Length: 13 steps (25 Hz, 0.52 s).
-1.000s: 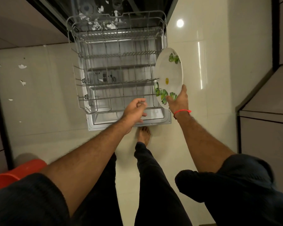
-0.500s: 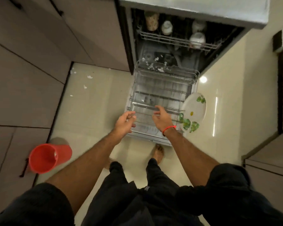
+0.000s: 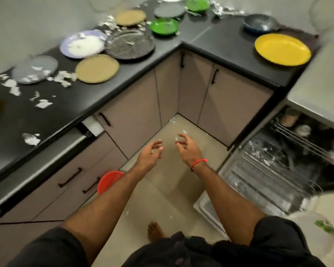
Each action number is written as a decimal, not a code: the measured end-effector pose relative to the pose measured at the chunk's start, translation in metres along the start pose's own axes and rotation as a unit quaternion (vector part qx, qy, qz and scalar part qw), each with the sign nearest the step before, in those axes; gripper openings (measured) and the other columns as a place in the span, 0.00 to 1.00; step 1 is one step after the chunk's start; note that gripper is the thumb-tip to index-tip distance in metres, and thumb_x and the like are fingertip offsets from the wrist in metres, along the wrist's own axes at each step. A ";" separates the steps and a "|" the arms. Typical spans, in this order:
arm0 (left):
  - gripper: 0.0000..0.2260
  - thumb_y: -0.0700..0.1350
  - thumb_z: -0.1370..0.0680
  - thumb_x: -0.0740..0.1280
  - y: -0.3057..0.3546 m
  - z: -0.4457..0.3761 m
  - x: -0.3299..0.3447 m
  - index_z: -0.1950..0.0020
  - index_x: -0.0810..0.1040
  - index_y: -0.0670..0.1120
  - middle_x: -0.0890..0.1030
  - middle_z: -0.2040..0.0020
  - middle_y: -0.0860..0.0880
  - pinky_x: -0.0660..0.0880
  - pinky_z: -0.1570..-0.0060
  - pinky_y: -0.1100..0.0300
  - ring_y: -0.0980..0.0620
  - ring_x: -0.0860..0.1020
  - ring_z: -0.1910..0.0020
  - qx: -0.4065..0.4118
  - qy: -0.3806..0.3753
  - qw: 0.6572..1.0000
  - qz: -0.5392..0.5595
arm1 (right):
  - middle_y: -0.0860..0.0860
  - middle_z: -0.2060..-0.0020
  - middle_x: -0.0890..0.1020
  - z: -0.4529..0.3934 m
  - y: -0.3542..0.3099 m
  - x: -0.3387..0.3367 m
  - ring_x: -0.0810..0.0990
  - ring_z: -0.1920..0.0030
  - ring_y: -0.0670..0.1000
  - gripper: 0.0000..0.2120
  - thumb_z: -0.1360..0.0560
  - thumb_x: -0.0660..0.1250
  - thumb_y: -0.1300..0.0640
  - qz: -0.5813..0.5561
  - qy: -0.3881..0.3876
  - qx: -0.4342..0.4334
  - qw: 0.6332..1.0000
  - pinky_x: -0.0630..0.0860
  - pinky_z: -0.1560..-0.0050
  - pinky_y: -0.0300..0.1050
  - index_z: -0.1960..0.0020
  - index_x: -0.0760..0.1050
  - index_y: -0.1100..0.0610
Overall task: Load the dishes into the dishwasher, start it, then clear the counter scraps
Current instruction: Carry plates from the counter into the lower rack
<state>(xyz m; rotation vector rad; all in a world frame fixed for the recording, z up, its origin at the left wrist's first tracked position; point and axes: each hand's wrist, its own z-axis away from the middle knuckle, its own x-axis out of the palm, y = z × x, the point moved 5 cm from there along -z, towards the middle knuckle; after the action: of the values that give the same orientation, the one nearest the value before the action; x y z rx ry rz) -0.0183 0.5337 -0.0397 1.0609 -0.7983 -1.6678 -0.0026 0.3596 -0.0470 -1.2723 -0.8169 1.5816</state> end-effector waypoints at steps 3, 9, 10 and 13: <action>0.09 0.43 0.17 0.65 0.009 -0.021 -0.086 0.37 0.76 0.51 0.79 0.47 0.49 0.74 0.68 0.67 0.50 0.79 0.58 0.027 0.079 0.997 0.003 | 0.50 0.50 0.80 -0.040 -0.072 0.057 0.79 0.57 0.48 0.19 0.22 0.64 0.62 0.038 -0.049 -0.079 0.995 0.77 0.48 0.48 0.32 0.71 0.57; 0.21 0.51 0.21 0.69 0.022 -0.058 -0.214 0.28 0.72 0.55 0.70 0.28 0.51 0.67 0.34 0.42 0.46 0.68 0.30 0.060 0.238 0.918 -0.310 | 0.58 0.35 0.76 -0.114 -0.177 0.132 0.74 0.34 0.55 0.22 0.25 0.68 0.66 0.162 -0.067 -0.254 0.951 0.66 0.30 0.44 0.31 0.72 0.62; 0.22 0.52 0.21 0.68 0.024 -0.065 -0.226 0.27 0.71 0.57 0.67 0.26 0.52 0.65 0.33 0.41 0.46 0.65 0.28 0.052 0.243 0.909 -0.335 | 0.58 0.33 0.75 -0.129 -0.187 0.141 0.72 0.32 0.55 0.23 0.25 0.68 0.65 0.175 -0.080 -0.267 0.944 0.65 0.29 0.43 0.31 0.72 0.61; 0.22 0.54 0.20 0.67 0.029 -0.104 -0.254 0.26 0.69 0.59 0.65 0.25 0.52 0.62 0.31 0.41 0.46 0.62 0.26 0.050 0.237 0.899 -0.364 | 0.56 0.32 0.73 -0.188 -0.208 0.159 0.71 0.31 0.53 0.23 0.24 0.67 0.63 0.184 -0.100 -0.278 0.937 0.62 0.31 0.37 0.29 0.70 0.59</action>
<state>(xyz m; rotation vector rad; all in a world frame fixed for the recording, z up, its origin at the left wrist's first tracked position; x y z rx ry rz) 0.1264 0.7620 0.0147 1.9085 -0.1521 -1.8375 0.2237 0.5732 0.0373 -1.7637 -1.2764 1.8723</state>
